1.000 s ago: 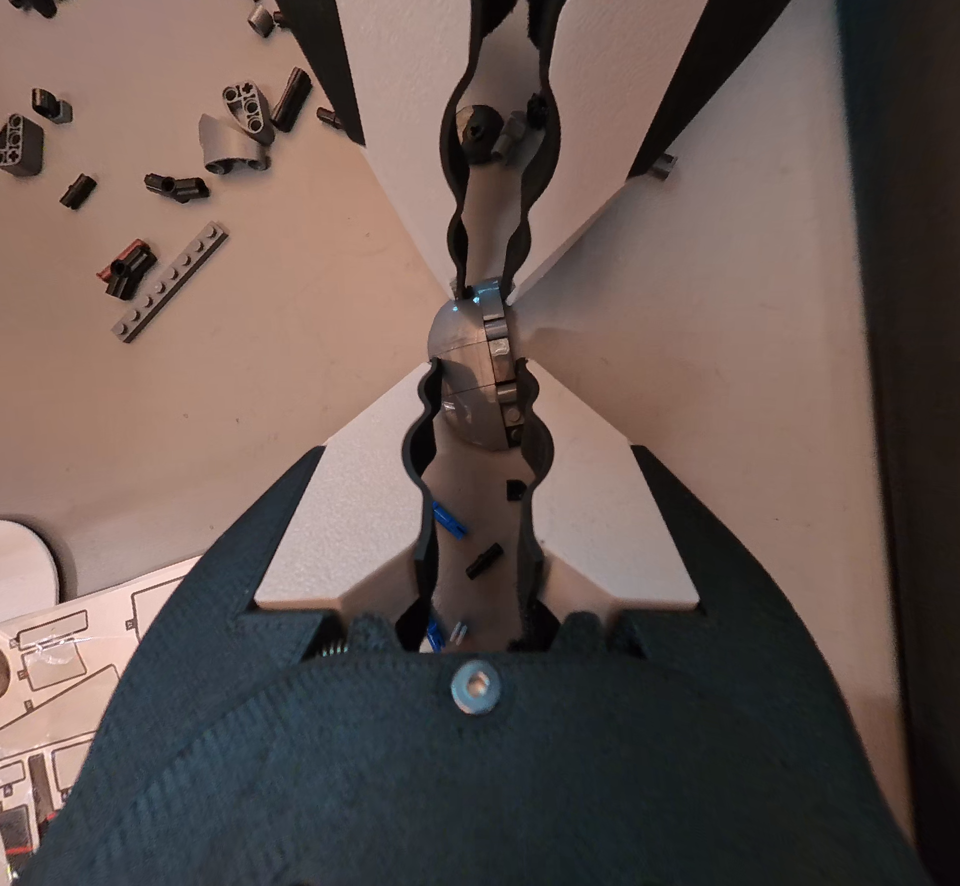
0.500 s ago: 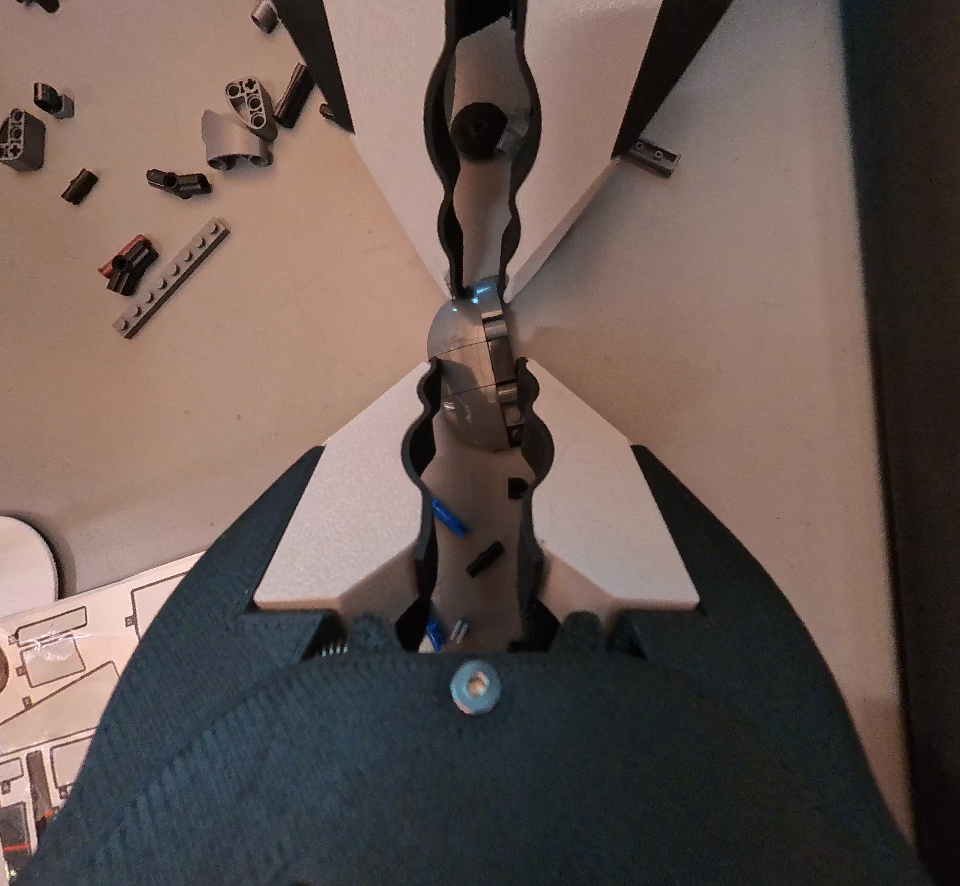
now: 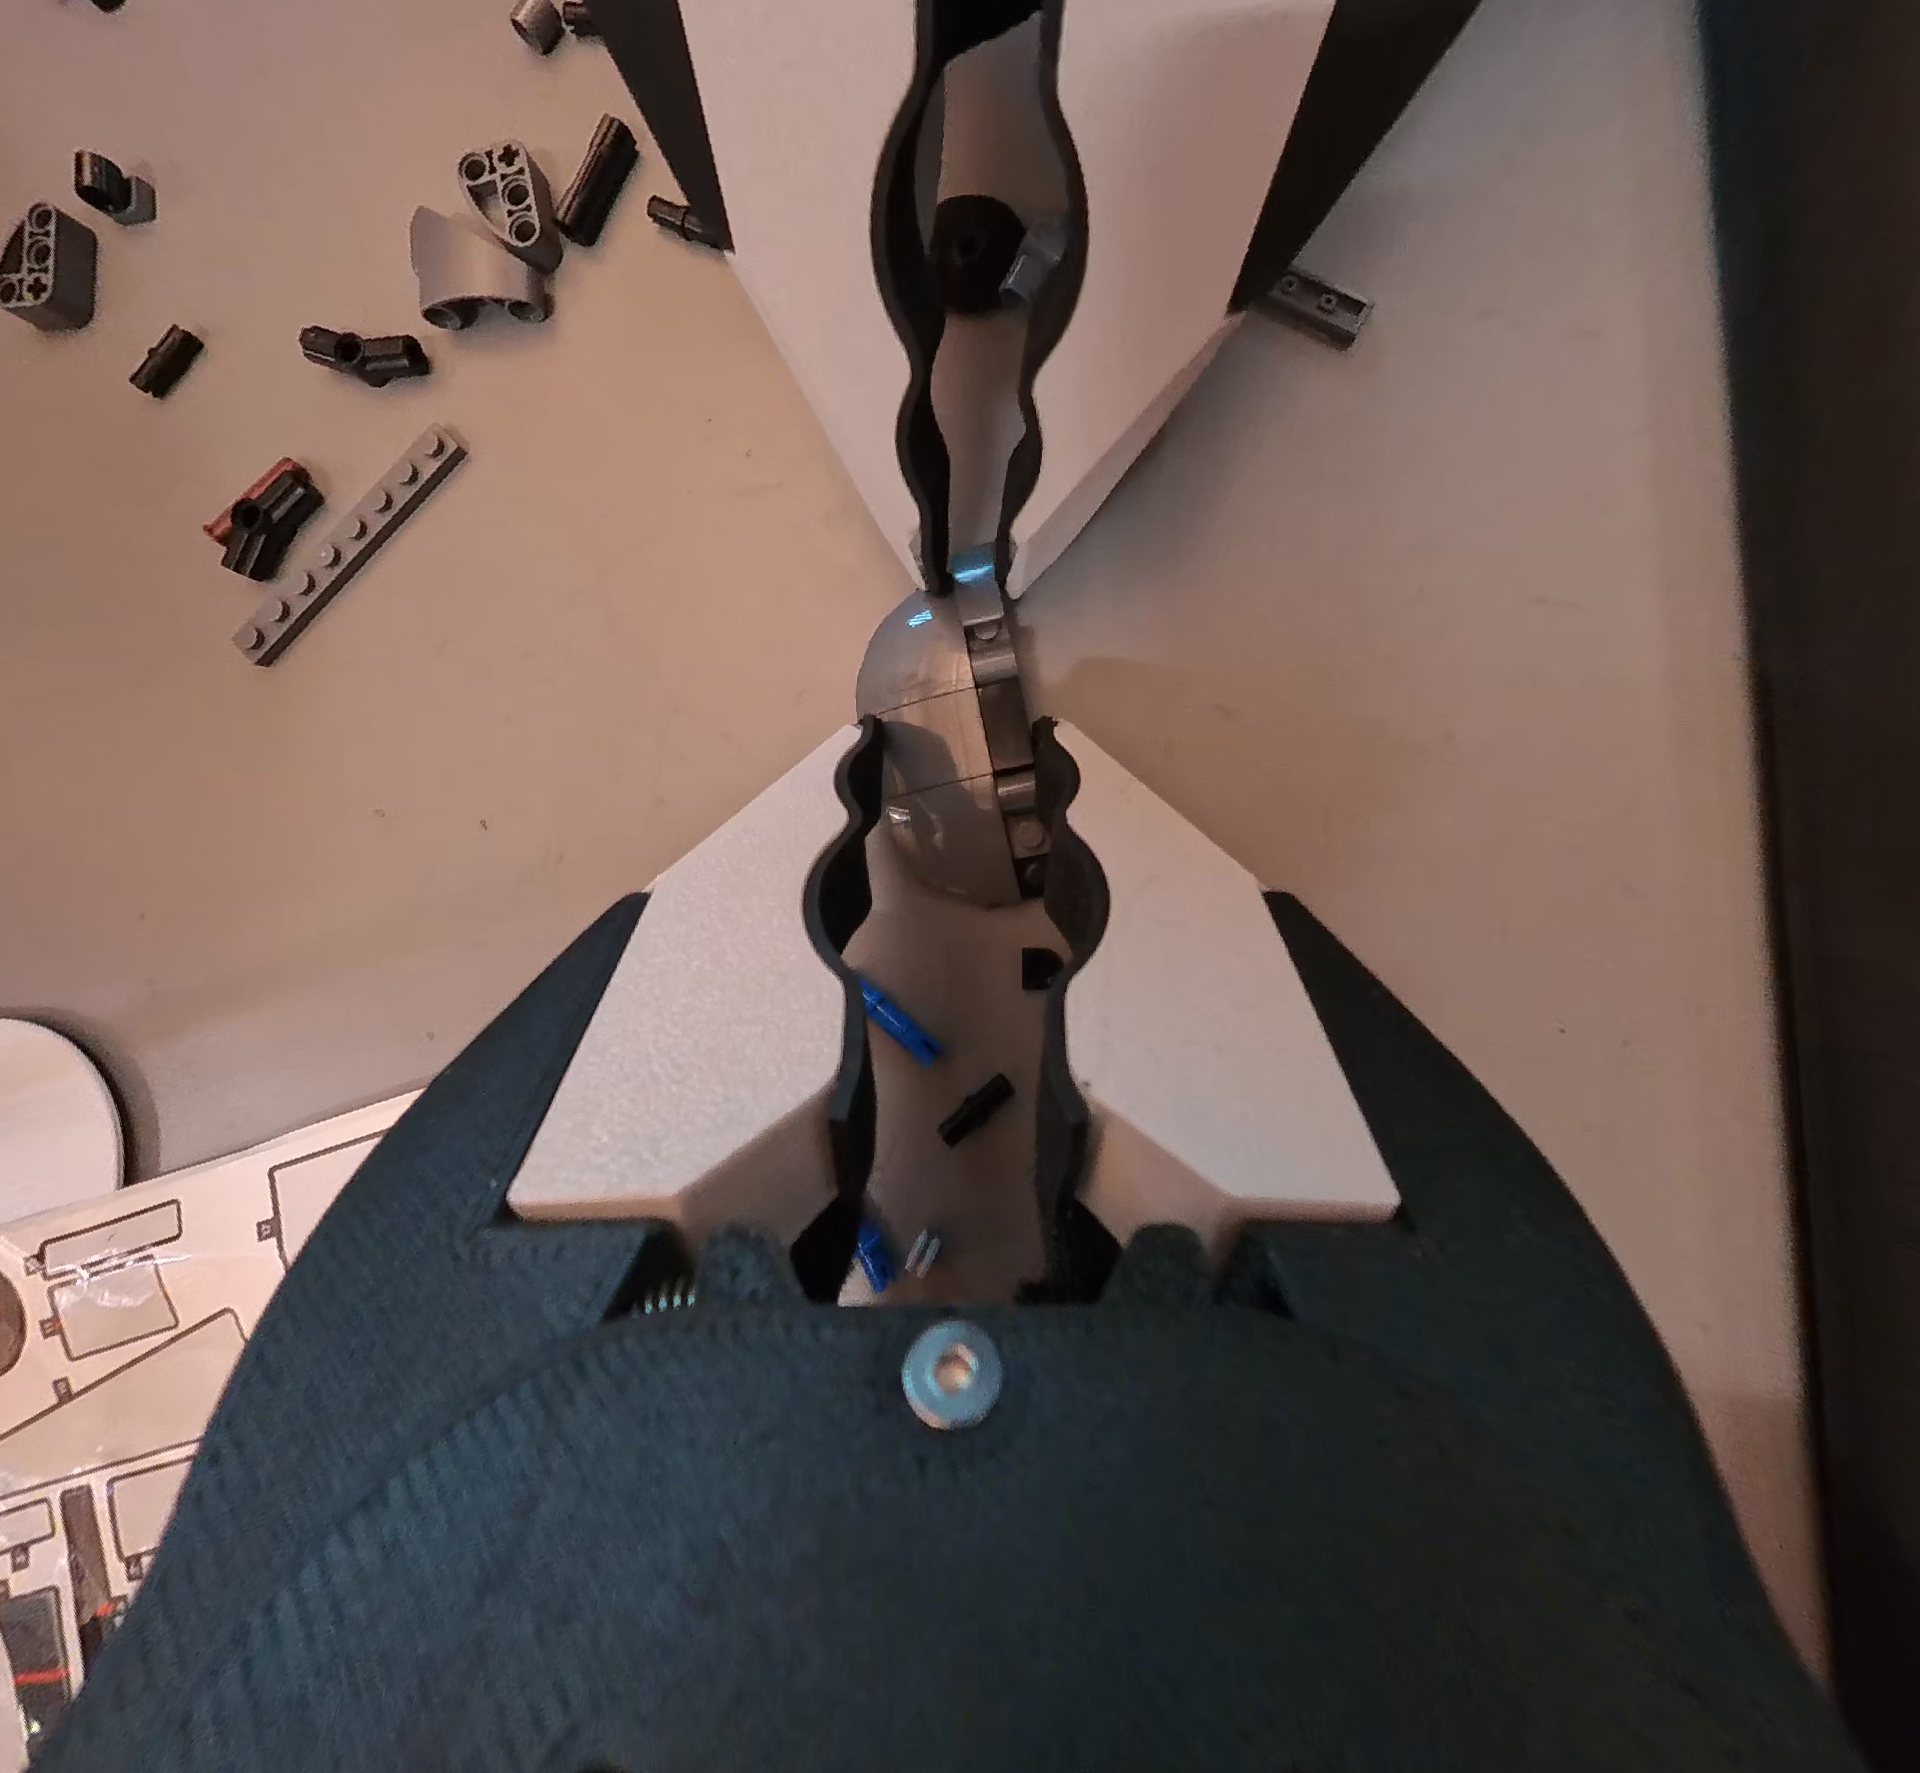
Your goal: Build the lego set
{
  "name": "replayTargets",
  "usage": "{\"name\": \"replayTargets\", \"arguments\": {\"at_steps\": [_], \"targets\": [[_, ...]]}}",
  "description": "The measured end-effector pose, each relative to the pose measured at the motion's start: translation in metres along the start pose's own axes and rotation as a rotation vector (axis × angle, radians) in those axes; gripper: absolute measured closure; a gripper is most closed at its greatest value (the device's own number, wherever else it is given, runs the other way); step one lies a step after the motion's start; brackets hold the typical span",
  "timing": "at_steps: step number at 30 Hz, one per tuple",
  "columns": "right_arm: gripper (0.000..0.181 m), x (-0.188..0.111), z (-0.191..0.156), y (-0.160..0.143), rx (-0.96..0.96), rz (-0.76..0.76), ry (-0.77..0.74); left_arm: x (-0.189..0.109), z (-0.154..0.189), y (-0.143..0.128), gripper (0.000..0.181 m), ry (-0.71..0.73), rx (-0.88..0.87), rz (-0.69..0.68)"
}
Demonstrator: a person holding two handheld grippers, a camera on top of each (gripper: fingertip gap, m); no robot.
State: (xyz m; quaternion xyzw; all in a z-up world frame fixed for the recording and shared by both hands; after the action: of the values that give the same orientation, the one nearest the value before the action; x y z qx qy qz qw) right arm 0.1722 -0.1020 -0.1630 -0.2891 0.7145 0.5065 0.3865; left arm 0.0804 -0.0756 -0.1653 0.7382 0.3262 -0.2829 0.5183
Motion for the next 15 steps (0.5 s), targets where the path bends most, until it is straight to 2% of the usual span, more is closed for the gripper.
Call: {"name": "replayTargets", "arguments": {"at_steps": [5,15], "targets": [[0.17,0.001,0.0001,0.002,-0.001,-0.011,-0.019,0.0002,-0.0002,-0.0001,0.154,-0.002,-0.003,0.004],[0.162,0.0002,0.0015,-0.0002,0.024,0.035,0.054,0.0002,0.0008,0.0005,0.154,-0.005,0.0,0.002]]}}
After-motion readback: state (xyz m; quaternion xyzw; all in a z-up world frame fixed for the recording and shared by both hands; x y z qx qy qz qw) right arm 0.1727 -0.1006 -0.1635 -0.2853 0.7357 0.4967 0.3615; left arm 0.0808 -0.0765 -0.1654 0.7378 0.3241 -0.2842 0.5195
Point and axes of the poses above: each gripper's, where its closed fingertips meet, x out along the fingers, y out of its top, z = x × y across the jaws, the point moved 7 cm from there along -x, back along the fingers, and after that the axes turned 15 degrees about y, right-handed, at the moved point
